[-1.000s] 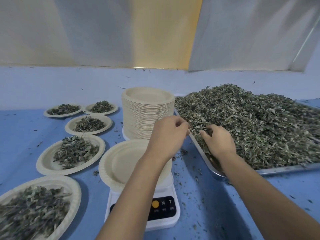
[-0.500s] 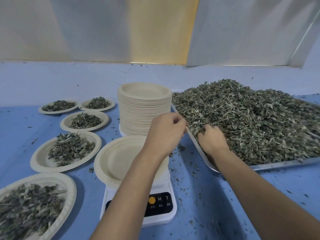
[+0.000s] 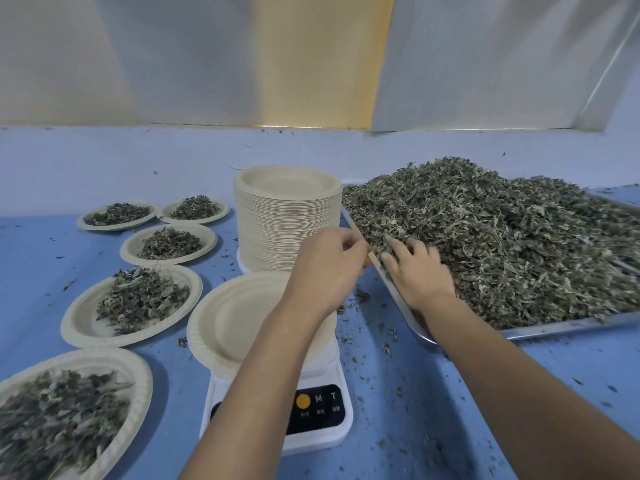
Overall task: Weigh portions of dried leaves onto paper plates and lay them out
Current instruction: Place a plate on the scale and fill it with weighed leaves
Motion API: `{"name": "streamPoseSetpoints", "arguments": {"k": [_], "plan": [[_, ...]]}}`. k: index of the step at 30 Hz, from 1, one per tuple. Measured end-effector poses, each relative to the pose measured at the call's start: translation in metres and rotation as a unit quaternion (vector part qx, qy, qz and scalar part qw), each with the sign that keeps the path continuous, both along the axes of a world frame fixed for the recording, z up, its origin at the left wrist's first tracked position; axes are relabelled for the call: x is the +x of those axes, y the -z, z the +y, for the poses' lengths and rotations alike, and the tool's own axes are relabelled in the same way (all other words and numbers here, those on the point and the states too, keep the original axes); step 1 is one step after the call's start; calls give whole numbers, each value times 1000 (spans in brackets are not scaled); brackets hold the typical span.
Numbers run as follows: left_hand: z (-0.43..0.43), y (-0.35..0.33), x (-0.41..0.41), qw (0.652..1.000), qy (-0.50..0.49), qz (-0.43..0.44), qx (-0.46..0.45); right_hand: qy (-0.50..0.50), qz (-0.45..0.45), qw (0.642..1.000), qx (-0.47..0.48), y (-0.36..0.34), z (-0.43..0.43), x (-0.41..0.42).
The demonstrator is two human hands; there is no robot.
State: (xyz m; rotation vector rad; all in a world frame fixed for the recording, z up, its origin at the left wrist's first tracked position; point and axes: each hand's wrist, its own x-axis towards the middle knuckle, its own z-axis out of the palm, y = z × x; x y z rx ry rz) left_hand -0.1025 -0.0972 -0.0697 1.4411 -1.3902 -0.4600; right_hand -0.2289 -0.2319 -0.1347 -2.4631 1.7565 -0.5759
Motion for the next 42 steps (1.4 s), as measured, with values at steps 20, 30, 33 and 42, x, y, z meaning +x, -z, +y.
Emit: {"name": "streamPoseSetpoints", "arguments": {"k": [20, 30, 33, 42], "plan": [[-1, 0, 0, 999, -22, -35, 18, -14, 199, 980, 4, -2, 2, 4], [0, 3, -3, 998, -1, -56, 38, -28, 207, 977, 32, -2, 1, 9], [0, 5, -5, 997, 2, -64, 40, -19, 169, 985, 37, -2, 2, 8], [-2, 9, -7, 998, -16, -15, 52, 49, -265, 963, 11, -8, -3, -10]]}}
